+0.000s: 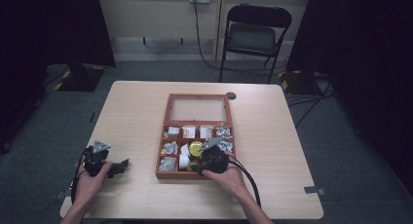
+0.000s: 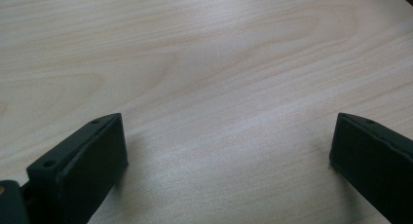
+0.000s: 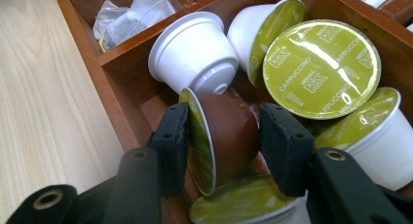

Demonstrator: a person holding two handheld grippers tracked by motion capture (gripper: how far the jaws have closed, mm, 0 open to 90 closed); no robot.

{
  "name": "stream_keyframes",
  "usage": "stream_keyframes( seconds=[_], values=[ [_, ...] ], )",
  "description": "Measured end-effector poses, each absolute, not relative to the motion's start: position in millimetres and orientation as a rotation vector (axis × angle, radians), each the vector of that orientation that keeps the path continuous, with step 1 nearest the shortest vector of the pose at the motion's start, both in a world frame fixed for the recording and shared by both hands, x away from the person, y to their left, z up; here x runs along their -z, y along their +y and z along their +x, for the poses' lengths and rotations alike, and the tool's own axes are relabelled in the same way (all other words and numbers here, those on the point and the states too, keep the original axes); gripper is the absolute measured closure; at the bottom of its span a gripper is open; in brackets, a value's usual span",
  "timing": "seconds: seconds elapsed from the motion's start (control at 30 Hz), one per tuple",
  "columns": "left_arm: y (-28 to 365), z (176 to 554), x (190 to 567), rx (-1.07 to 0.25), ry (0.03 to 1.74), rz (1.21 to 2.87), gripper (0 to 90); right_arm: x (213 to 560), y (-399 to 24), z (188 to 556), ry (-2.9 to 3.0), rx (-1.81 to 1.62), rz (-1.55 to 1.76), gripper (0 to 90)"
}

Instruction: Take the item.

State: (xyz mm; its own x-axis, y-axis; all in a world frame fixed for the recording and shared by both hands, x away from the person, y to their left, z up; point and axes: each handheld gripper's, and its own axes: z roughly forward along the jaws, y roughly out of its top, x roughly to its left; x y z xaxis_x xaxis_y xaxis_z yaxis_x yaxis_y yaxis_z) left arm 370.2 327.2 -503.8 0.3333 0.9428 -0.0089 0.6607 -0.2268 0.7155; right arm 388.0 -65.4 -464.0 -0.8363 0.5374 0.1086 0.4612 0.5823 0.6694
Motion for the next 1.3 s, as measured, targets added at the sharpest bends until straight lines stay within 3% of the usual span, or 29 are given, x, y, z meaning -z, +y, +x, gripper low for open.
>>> stream_keyframes(
  seconds=[0.27,0.7,0.8,0.97,1.3],
  values=[
    [327.1,370.2,504.0,-0.583,1.403,1.973,0.0,464.5,-64.3,389.3,2.711,-1.071,0.864,54.0],
    [327.0,370.2,504.1,-0.584,1.403,1.972,0.0,456.4,-70.2,386.1,2.687,-1.145,0.827,61.9],
    [326.9,370.2,504.2,-0.584,1.404,1.969,0.0,456.5,-70.0,388.1,2.696,-1.145,0.841,59.9],
    [327.0,370.2,504.1,-0.584,1.403,1.972,0.0,463.4,-64.6,392.7,2.727,-1.070,0.890,49.2],
    [326.8,370.1,504.2,-0.584,1.404,1.969,0.0,463.9,-58.8,394.3,2.732,-0.991,0.919,46.2]
  ],
)
